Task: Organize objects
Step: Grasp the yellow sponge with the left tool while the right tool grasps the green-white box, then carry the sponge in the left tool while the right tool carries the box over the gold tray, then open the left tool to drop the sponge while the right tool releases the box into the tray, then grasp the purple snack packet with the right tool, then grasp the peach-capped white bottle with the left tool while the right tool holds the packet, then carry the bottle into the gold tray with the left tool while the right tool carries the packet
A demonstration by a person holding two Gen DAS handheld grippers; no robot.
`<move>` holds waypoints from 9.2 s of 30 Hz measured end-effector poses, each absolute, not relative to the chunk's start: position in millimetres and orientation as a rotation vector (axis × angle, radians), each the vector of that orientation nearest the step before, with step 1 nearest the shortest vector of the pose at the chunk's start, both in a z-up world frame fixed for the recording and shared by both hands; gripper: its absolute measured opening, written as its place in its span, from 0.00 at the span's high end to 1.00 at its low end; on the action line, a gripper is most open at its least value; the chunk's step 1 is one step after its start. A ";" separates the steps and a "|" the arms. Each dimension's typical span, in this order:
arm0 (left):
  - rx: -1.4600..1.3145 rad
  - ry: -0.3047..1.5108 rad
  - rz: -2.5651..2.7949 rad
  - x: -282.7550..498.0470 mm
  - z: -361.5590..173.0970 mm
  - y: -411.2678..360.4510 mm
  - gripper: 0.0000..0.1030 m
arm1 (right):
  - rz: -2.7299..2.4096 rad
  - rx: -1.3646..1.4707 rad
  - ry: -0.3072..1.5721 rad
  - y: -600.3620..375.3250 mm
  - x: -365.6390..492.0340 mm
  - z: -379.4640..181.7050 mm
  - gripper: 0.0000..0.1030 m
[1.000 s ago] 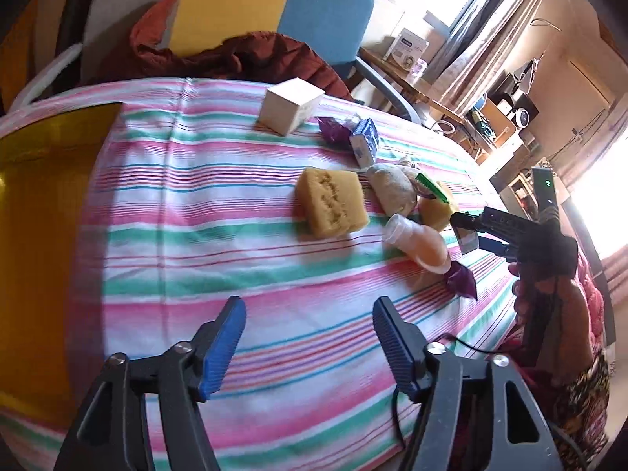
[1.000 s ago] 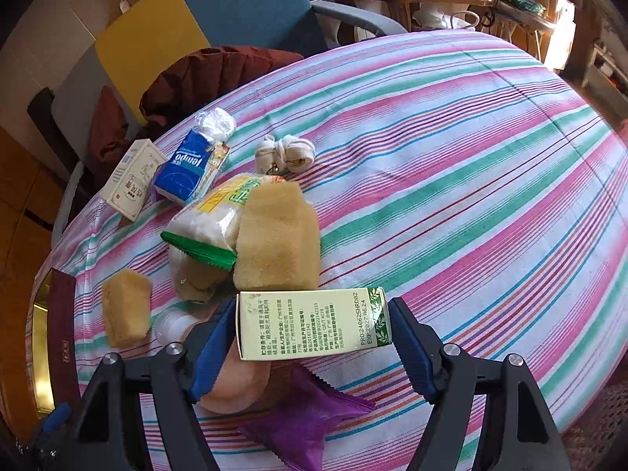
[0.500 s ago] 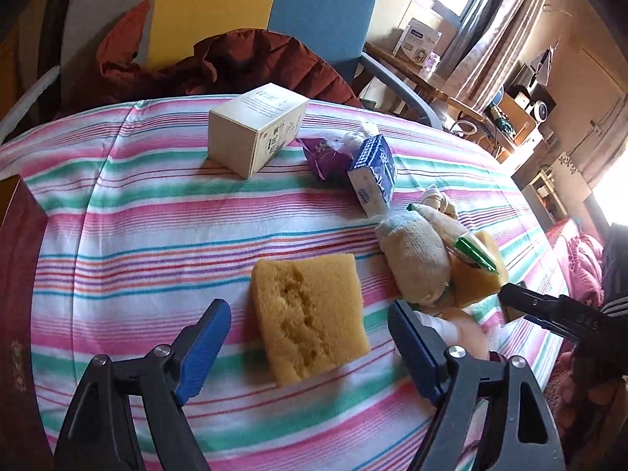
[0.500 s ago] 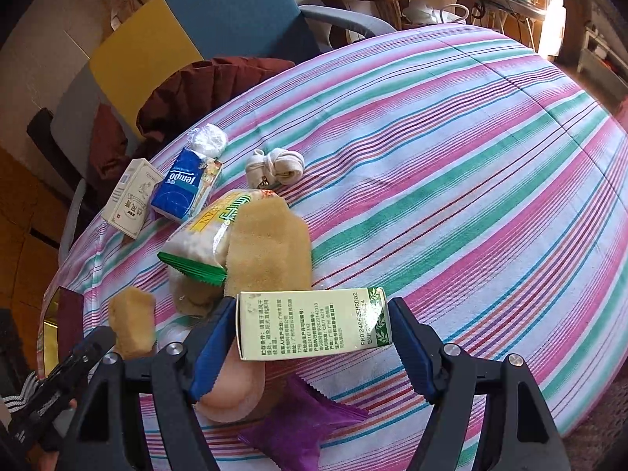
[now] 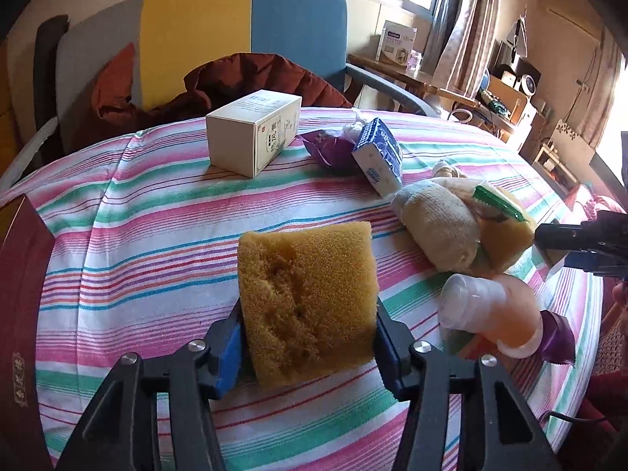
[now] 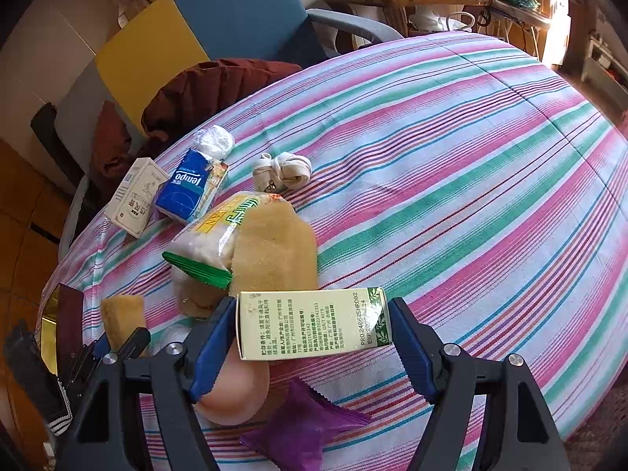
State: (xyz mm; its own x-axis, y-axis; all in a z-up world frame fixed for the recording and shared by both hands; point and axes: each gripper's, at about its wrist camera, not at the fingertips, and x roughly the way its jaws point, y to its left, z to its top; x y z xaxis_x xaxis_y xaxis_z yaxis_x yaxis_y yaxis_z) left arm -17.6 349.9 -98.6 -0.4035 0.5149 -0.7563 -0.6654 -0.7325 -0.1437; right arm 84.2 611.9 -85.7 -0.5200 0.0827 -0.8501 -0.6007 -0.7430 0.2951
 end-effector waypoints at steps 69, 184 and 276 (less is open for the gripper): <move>-1.493 0.008 2.584 -82.8 -71.0 -13.9 0.38 | 3.234 -1.444 0.514 218.3 -3.6 -33.4 0.25; -1.145 0.208 1.993 64.6 -48.6 224.7 0.26 | 2.197 -1.431 0.623 576.5 97.0 -113.3 0.55; -0.969 -0.219 2.181 -16.4 -33.6 167.3 0.52 | 2.451 -1.417 0.633 548.5 75.3 -106.5 0.63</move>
